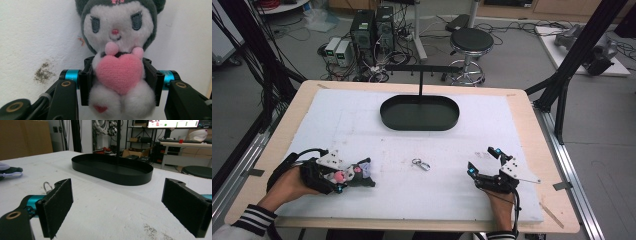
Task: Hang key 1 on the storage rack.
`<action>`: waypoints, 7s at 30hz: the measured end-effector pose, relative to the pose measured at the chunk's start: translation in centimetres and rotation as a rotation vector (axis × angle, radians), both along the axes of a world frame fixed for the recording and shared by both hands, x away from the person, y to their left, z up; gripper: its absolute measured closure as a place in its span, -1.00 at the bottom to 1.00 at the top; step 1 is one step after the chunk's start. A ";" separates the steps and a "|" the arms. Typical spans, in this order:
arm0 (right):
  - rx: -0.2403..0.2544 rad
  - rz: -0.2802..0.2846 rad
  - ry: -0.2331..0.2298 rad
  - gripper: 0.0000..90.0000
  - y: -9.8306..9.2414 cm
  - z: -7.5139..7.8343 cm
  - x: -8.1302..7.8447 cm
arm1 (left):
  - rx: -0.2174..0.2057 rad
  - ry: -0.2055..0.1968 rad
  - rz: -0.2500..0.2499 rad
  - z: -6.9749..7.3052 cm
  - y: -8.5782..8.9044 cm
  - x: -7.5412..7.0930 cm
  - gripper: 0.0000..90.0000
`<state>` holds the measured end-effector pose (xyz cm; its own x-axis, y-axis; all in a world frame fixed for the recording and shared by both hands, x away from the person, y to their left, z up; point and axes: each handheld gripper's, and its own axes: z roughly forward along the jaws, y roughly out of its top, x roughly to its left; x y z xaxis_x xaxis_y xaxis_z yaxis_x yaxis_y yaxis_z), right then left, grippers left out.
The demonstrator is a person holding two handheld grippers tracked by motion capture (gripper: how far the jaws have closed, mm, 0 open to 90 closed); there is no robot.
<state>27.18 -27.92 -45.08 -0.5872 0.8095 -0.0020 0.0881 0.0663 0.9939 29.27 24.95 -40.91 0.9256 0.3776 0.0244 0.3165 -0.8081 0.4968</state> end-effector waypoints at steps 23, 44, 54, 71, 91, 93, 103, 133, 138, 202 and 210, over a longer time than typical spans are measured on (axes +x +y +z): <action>0.000 0.000 -0.004 -0.79 0.0 0.0 0.0 | -0.198 -0.159 0.128 3.3 0.1 1.1 0.15; 0.010 0.002 0.000 -0.79 -0.1 0.0 0.0 | -0.303 -0.241 0.194 9.6 -0.7 5.2 0.15; 0.011 0.004 0.001 -0.79 -0.1 0.0 0.0 | -0.296 -0.265 0.203 11.3 -2.0 7.2 0.15; 0.013 0.001 -0.002 -0.79 -0.1 0.0 0.0 | -0.278 -0.279 0.282 13.1 -3.8 11.3 0.16; 0.015 0.003 0.003 -0.79 -0.1 0.0 0.0 | -0.241 -0.263 0.392 14.6 -5.4 14.4 0.17; 0.018 0.002 0.005 -0.79 -0.1 0.0 0.0 | -0.240 -0.262 0.400 14.8 -5.5 14.7 0.17; 0.018 0.003 0.005 -0.79 -0.1 0.0 0.0 | -0.224 -0.257 0.432 15.3 -5.9 16.4 0.17; 0.021 0.004 0.004 -0.79 -0.2 0.0 0.0 | -0.204 -0.233 0.444 15.4 -8.3 19.4 0.17; 0.025 0.004 0.006 -0.79 -0.2 0.0 0.0 | -0.214 -0.232 0.446 15.3 -8.3 19.7 0.17; 0.020 0.003 0.004 -0.79 -0.2 0.0 0.0 | -0.171 -0.182 0.483 10.2 -6.2 19.9 0.17; 0.021 0.002 0.007 -0.79 -0.2 0.0 0.0 | -0.157 -0.163 0.479 8.6 -7.0 20.5 0.17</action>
